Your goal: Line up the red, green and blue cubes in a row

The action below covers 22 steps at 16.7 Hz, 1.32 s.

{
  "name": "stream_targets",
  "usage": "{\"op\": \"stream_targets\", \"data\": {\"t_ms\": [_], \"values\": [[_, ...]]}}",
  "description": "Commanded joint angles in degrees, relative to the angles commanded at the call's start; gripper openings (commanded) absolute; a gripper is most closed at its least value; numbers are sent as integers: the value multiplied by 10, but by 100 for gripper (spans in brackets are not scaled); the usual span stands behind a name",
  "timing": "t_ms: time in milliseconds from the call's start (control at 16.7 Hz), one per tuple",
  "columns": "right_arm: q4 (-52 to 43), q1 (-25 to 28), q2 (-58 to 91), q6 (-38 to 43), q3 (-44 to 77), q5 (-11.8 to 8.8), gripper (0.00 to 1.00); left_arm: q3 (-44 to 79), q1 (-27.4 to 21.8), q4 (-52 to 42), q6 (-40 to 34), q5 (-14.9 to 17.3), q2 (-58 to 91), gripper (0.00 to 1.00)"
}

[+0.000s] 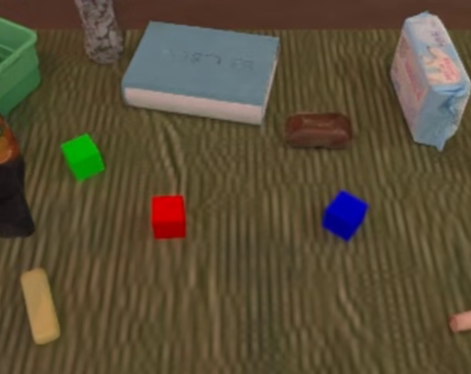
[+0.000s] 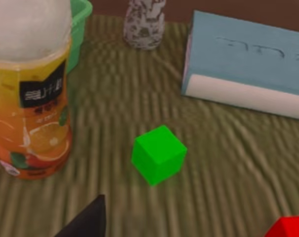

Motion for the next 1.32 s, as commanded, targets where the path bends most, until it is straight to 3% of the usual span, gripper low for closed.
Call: {"op": "stream_targets", "data": {"t_ms": [720,1020,1320], "values": [[0,0,0,0,0,0,100,520,-147,-379,-166,-1,707,100],[0,0,0,0,0,0,100,654,-181,-457,-206,-2,852,100],[0,0,0,0,0,0,100,678,-187,-469,-213,-2,876,100]]}}
